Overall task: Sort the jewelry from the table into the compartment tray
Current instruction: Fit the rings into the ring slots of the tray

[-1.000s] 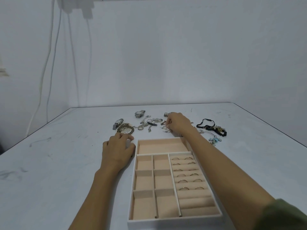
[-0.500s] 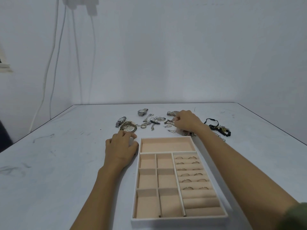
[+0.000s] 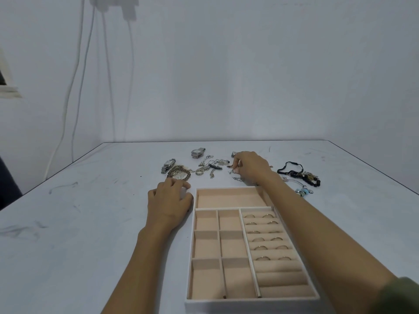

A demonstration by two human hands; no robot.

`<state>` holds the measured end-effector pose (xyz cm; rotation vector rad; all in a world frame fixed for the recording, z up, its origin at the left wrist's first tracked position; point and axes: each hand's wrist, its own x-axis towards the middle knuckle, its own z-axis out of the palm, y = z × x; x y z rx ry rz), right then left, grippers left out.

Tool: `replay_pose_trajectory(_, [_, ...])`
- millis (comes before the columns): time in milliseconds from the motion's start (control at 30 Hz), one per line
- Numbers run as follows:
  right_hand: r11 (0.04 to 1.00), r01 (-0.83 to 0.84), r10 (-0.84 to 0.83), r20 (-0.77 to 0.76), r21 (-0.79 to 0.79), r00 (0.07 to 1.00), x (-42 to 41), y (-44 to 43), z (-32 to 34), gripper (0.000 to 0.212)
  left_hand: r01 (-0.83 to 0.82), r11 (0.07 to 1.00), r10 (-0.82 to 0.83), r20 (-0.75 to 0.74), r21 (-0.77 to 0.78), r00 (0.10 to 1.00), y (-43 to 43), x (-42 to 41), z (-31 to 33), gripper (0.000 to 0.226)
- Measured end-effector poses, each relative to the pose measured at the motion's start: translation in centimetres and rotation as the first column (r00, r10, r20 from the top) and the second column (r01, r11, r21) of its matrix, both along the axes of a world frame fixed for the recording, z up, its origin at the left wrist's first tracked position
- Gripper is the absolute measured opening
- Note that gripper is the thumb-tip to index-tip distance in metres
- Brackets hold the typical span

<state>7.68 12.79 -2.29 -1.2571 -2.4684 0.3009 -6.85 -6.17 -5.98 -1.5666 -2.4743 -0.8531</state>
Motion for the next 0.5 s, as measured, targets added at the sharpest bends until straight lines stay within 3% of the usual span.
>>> replay_pose_trajectory(333, [0.993,-0.027,0.000,-0.230,-0.115,0.973,1.9,0.3,1.2,0.012,-0.006,1.000,0.006,0.004,-0.006,1.000,0.0,0.0,0.2,0.029])
replay_pose_trajectory(500, [0.968,-0.058,-0.061,-0.454,-0.245,0.889,3.3,-0.1,1.7,0.009,-0.008,1.000,0.008,-0.002,-0.012,1.000,0.0,0.0,0.1,0.029])
